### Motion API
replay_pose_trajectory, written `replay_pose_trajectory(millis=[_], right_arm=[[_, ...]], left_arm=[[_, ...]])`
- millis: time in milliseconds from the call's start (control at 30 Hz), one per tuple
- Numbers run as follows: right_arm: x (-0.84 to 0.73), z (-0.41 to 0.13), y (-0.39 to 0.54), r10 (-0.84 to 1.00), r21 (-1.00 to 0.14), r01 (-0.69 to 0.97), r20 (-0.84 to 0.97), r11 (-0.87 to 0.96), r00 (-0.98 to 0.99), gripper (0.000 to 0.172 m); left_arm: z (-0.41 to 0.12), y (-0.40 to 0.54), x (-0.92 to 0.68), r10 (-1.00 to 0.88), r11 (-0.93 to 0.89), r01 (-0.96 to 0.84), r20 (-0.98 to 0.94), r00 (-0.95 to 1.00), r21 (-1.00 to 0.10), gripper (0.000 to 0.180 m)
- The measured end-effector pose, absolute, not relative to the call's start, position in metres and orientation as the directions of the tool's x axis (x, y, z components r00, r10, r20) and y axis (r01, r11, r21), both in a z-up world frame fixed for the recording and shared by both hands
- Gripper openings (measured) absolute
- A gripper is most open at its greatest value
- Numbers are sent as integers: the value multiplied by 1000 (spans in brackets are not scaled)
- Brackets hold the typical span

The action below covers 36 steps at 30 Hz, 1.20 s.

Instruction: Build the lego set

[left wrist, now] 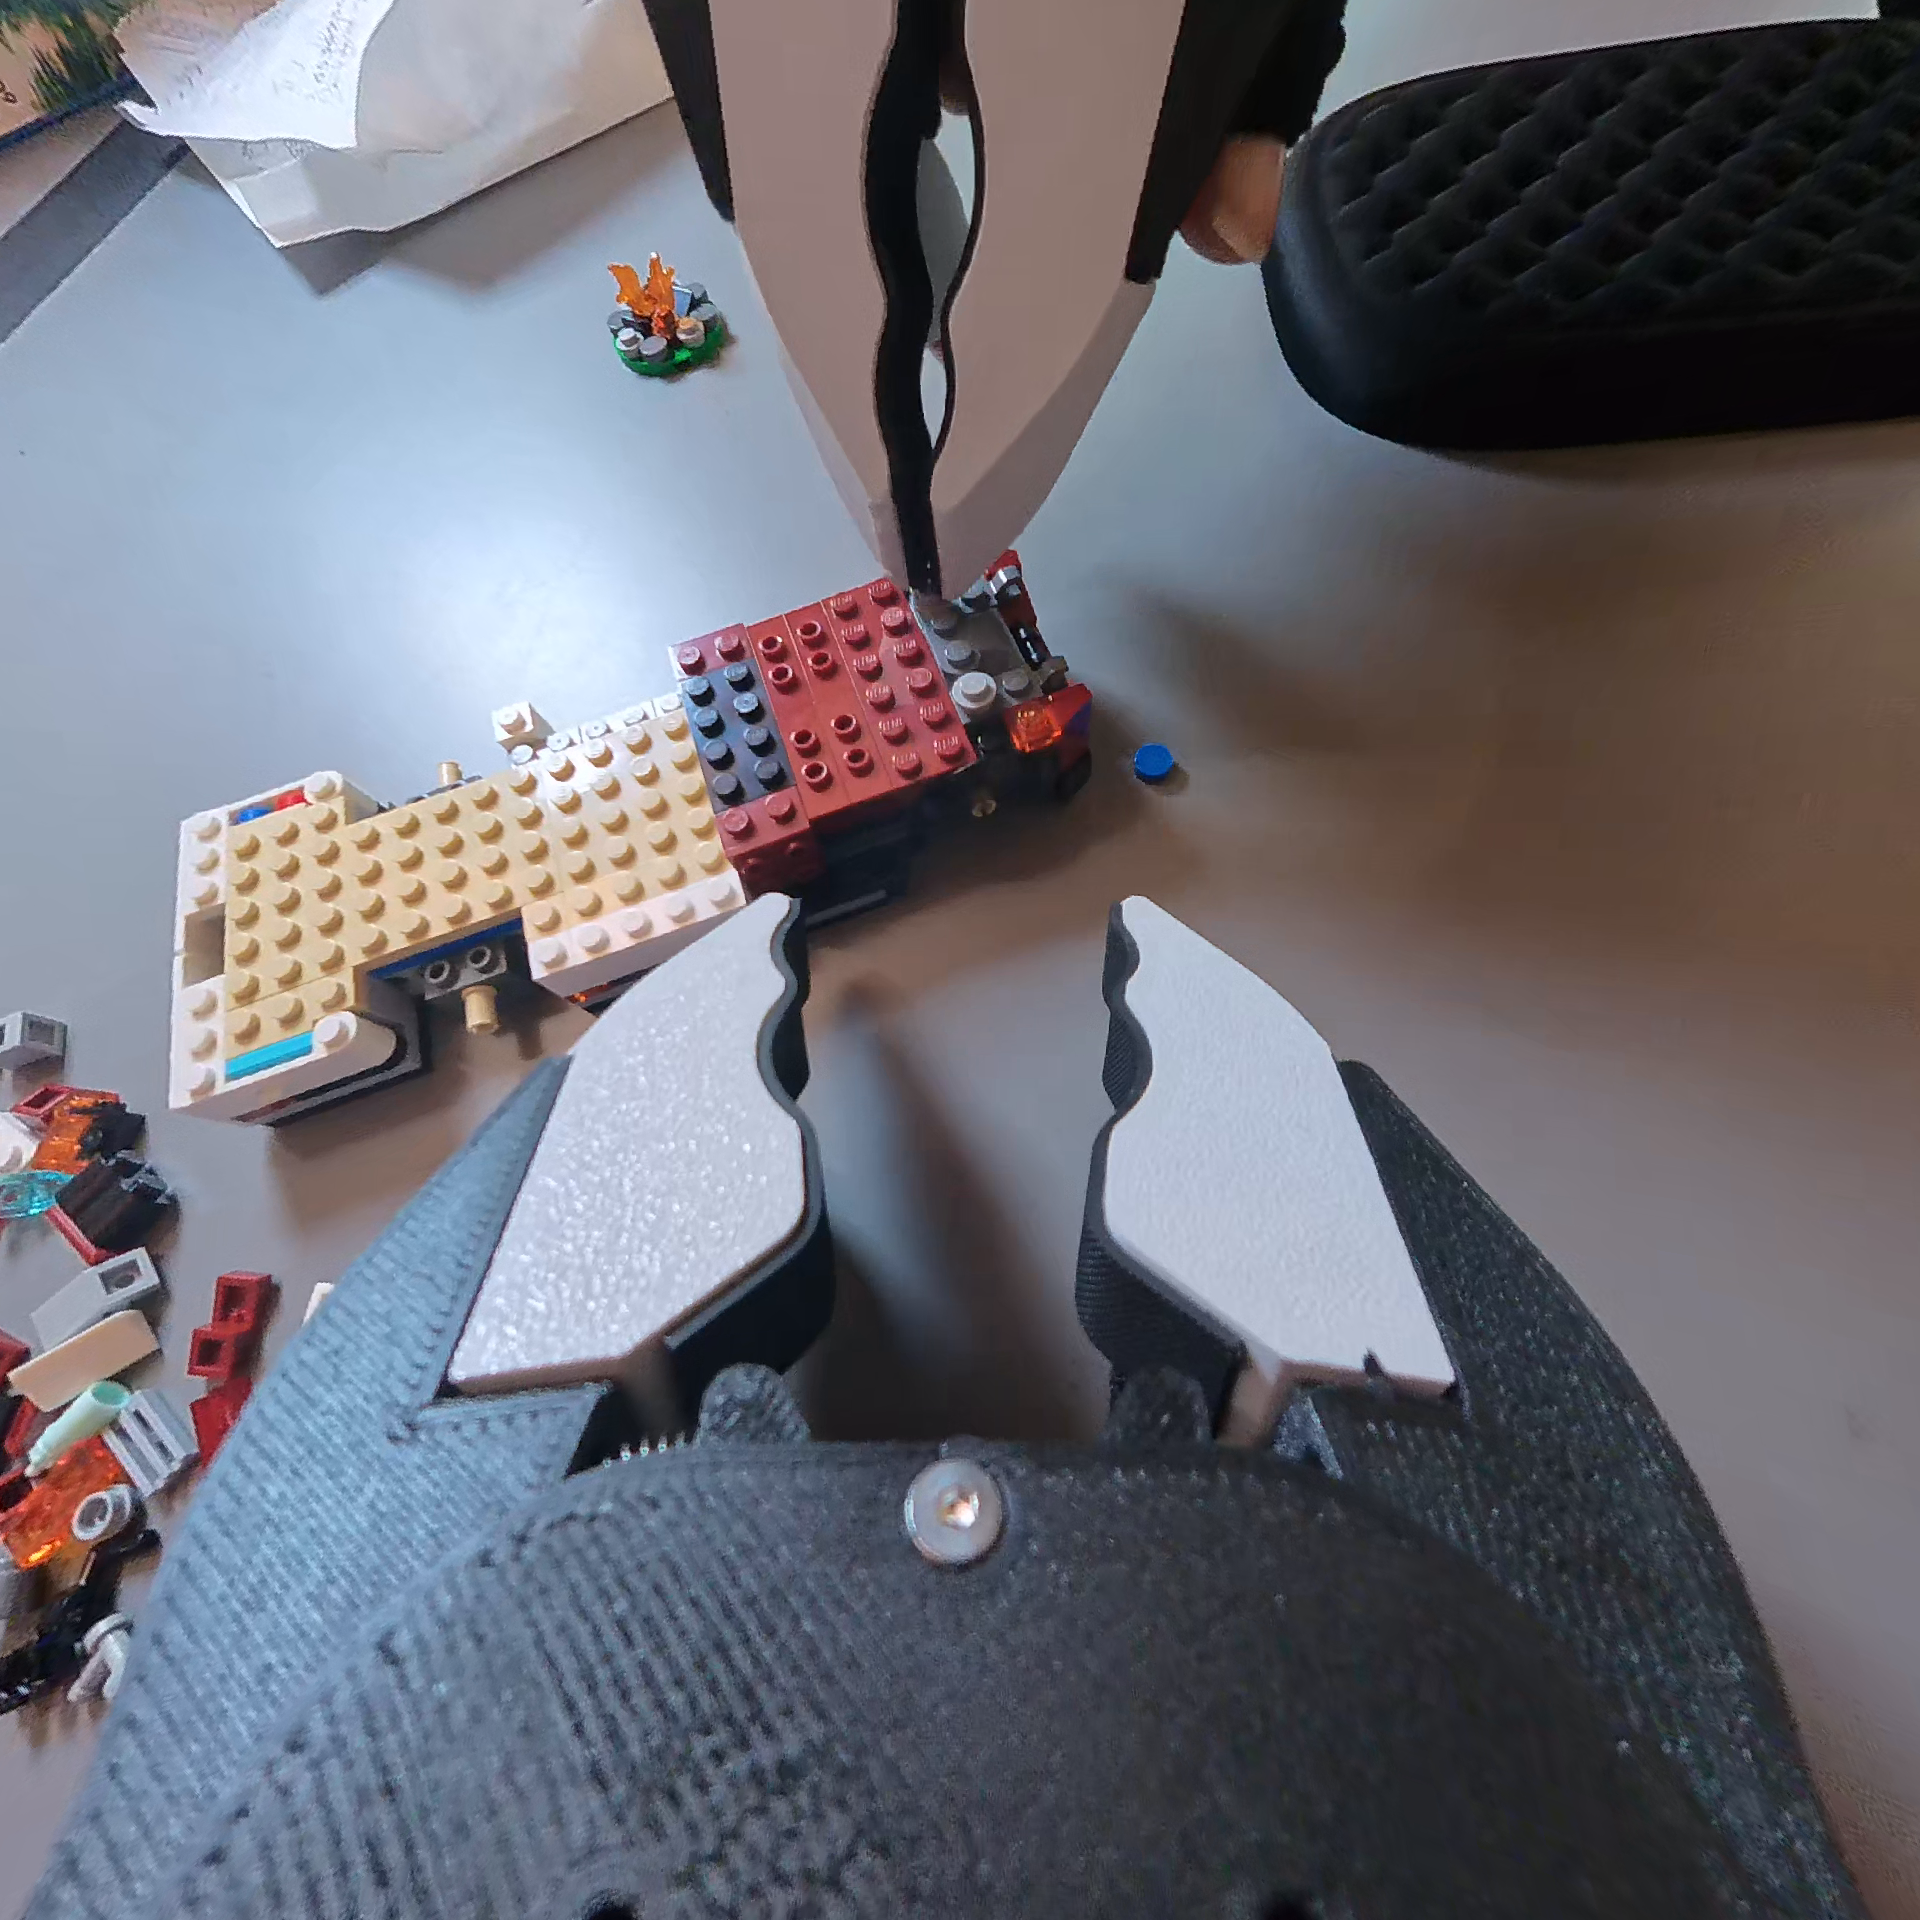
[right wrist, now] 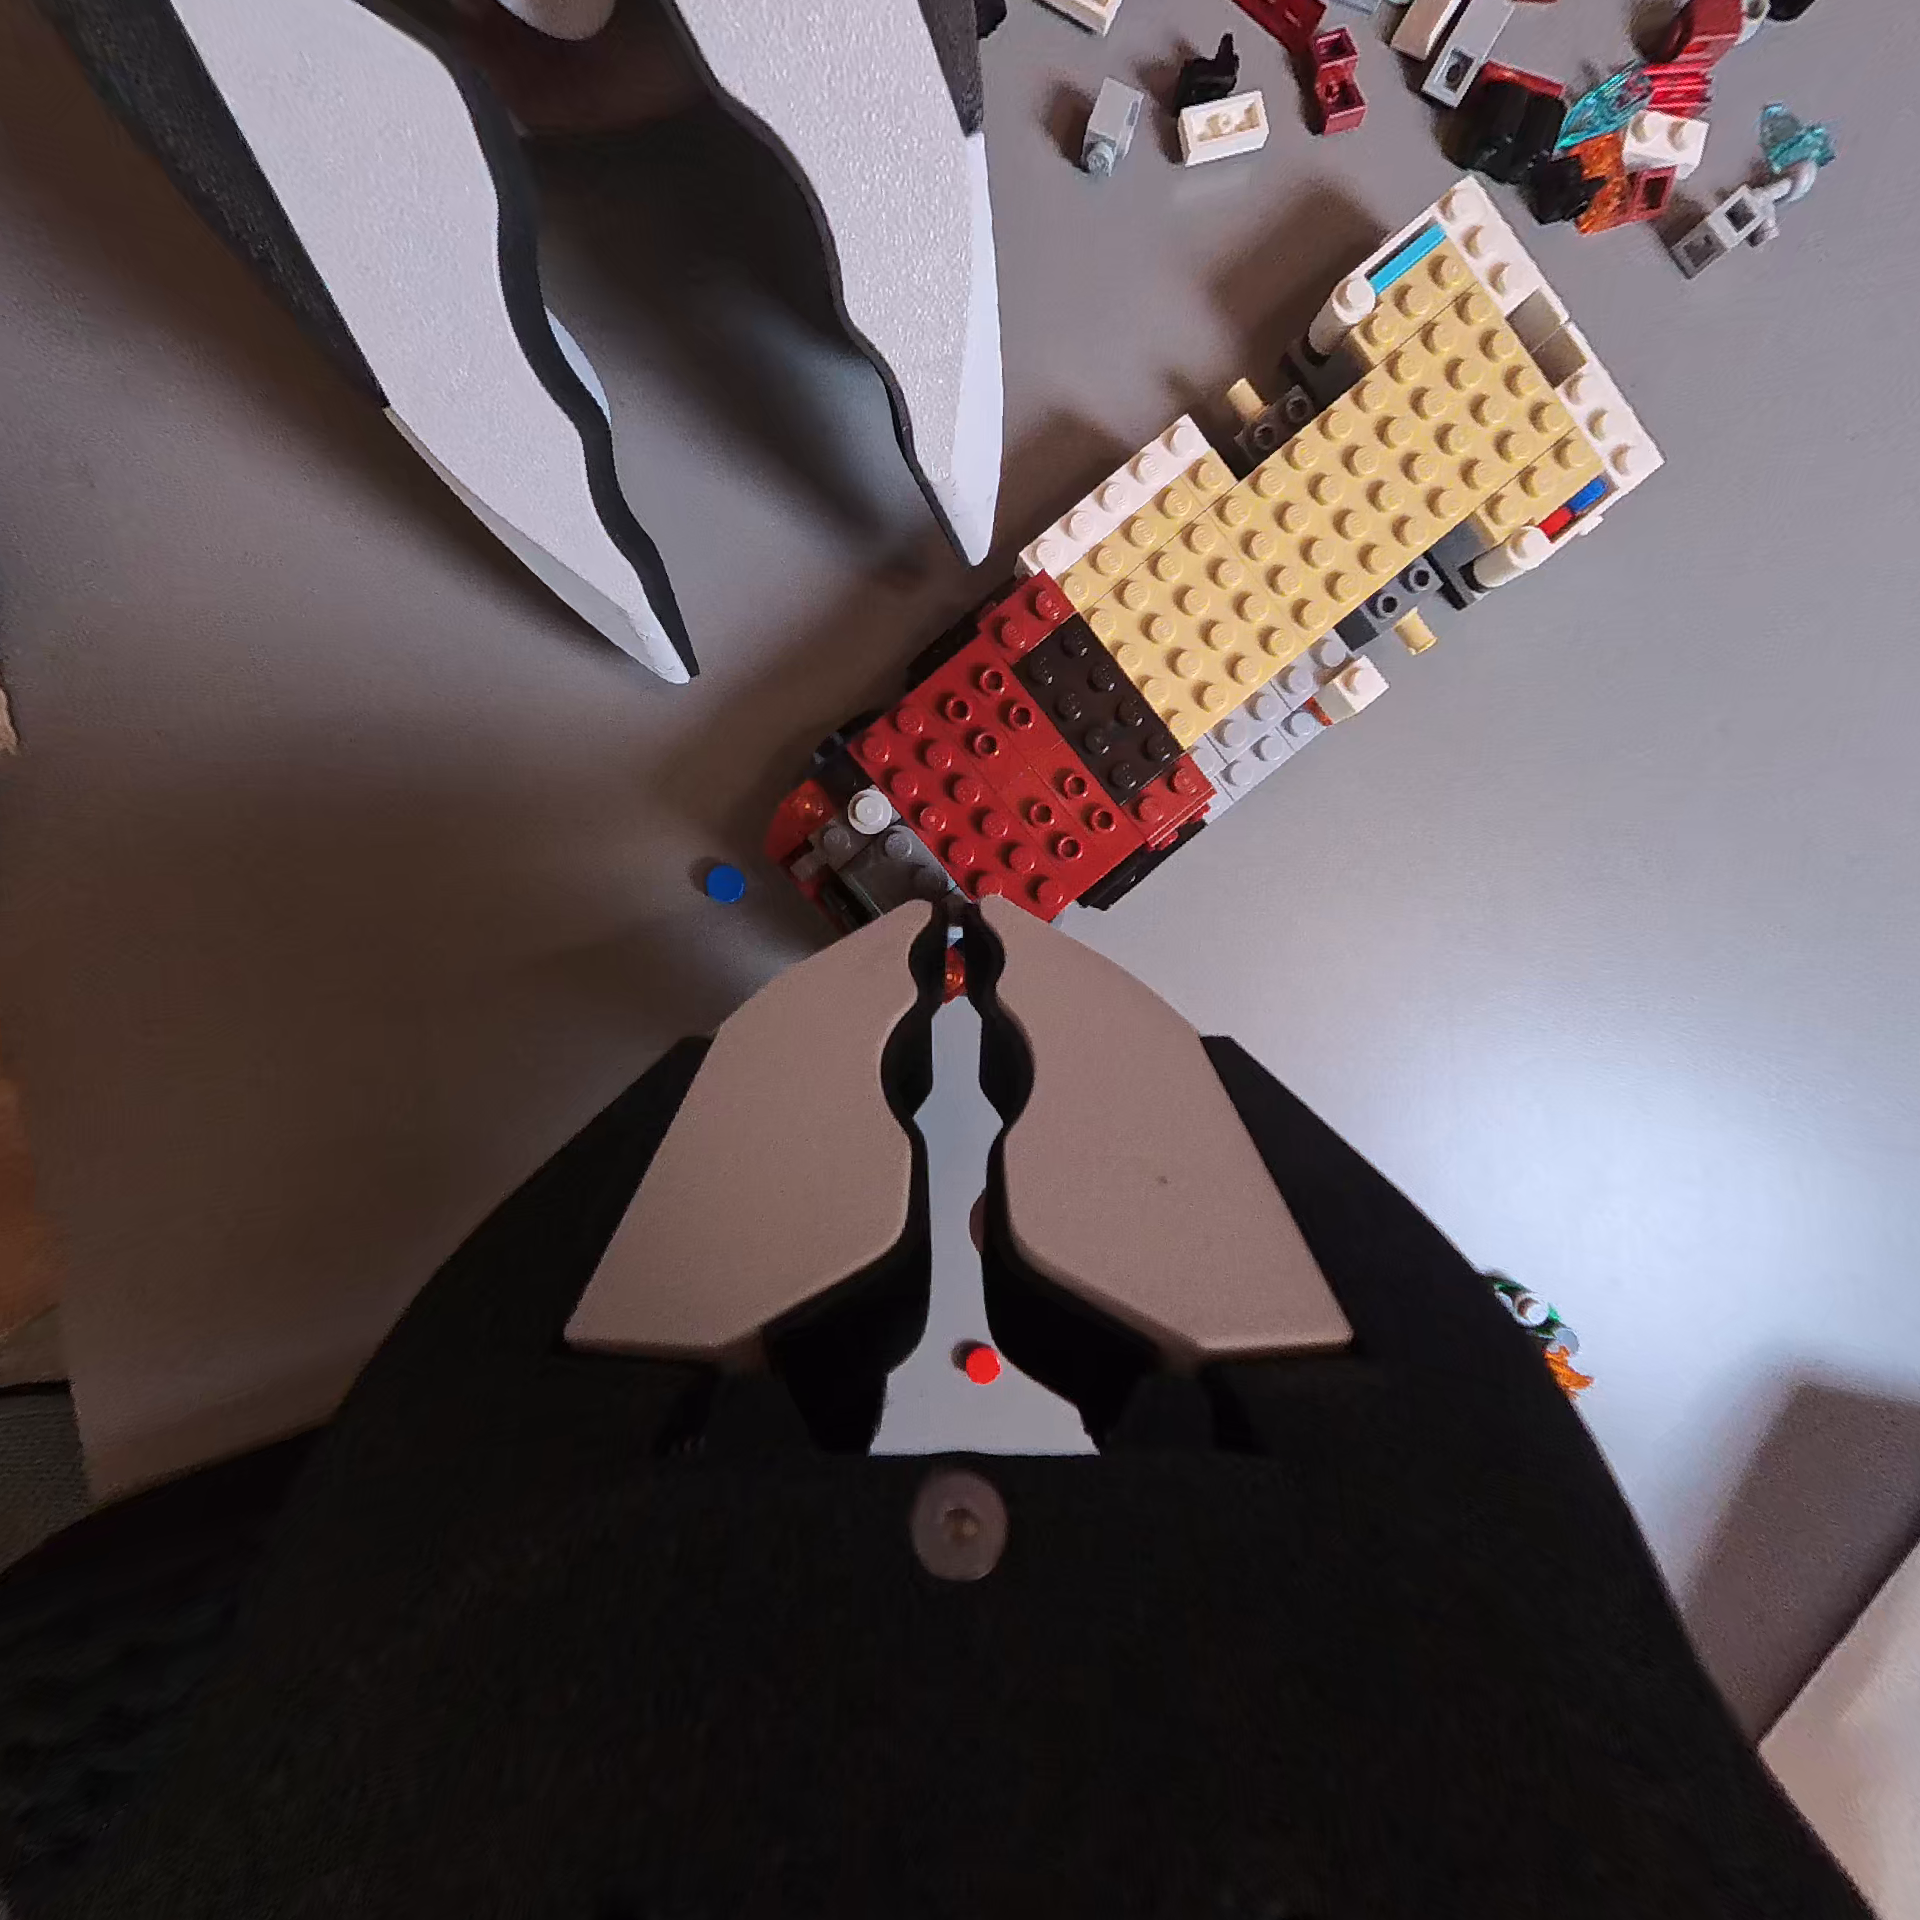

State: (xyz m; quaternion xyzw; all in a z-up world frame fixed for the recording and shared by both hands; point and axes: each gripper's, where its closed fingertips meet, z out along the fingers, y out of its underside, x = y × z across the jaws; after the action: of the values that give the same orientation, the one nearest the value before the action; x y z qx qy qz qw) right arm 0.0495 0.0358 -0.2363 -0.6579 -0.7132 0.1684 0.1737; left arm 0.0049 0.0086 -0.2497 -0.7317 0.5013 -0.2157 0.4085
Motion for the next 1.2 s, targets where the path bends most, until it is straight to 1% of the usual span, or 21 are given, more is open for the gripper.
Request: replay_pose_trajectory(millis=[133,267,500,667,733,833,967,1033,1100,1200], right_arm=[[50,-237,35,995,-407,907,37,103,-97,3],[49,-238,35,995,-341,936,-14,87,-98,3],[49,-239,34,991,-234,966,-44,113,-127,3],[49,-239,34,982,-141,975,-51,172,-180,3],[48,-239,34,980,-130,976,-66,176,-186,3],[47,-239,34,978,-147,969,-34,199,-206,3],[45,-238,34,979,-233,953,-19,194,-204,4],[44,-232,35,979,-283,938,12,201,-206,15],[39,-219,36,984,-385,906,33,173,-174,18],[31,-197,41,994,-579,808,63,107,-87,20]], left_arm=[[-251,8,5,-909,-168,-563,-93,405,-809,55],[-252,5,6,-904,-176,-577,-100,415,-798,55],[-251,3,8,-906,-169,-578,-106,411,-798,55],[-251,2,8,-908,-160,-580,-111,404,-799,55],[-251,2,8,-908,-158,-581,-114,403,-798,55],[-249,3,6,-906,-155,-575,-117,407,-803,55],[-246,6,5,-901,-154,-561,-118,418,-813,55],[-245,7,3,-896,-156,-555,-119,427,-817,55],[-244,10,2,-891,-162,-545,-116,440,-823,55],[-241,14,-2,-881,-164,-530,-119,458,-832,55]])
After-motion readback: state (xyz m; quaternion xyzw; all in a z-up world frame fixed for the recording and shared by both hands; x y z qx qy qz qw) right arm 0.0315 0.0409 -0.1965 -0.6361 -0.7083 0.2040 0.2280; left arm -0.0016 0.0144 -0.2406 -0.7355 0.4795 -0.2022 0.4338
